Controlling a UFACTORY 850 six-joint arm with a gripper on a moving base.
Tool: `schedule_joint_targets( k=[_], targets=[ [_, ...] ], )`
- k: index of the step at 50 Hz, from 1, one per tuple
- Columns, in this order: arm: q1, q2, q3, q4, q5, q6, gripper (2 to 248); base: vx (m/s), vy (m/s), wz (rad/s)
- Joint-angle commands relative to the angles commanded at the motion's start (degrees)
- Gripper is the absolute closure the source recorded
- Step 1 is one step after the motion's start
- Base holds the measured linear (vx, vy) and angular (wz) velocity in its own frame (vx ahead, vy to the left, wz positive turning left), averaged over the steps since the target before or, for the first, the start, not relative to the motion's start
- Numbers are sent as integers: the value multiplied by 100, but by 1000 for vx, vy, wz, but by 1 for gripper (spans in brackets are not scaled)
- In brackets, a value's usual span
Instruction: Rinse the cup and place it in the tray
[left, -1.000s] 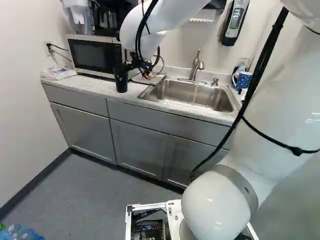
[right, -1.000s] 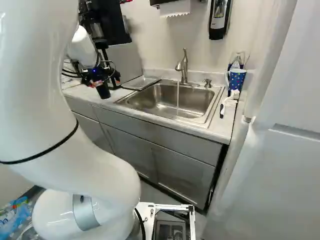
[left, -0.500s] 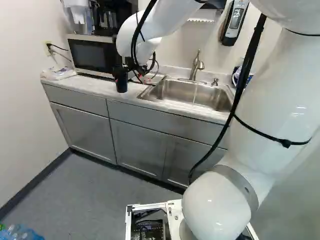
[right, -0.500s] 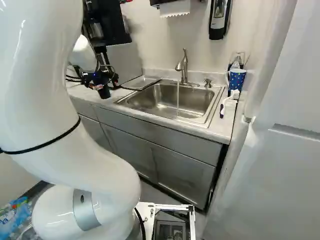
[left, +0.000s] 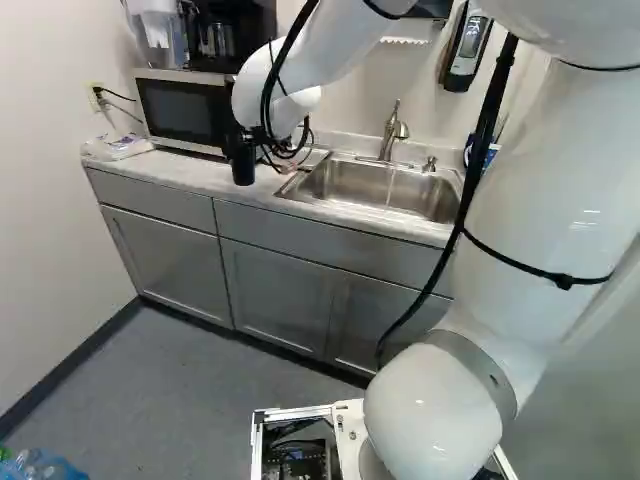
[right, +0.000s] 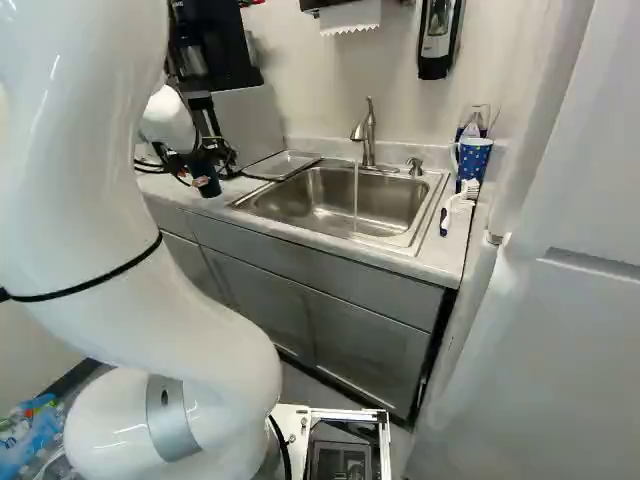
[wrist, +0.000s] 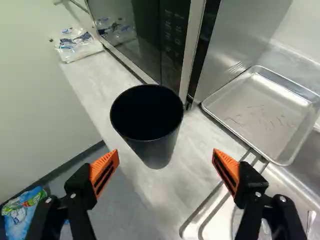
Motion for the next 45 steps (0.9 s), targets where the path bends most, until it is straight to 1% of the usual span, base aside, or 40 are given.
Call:
schedule_joint_targets(
  k=[45],
  targets=[
    [125,-13,568,0,1668,0,3,0,0,0]
  ],
)
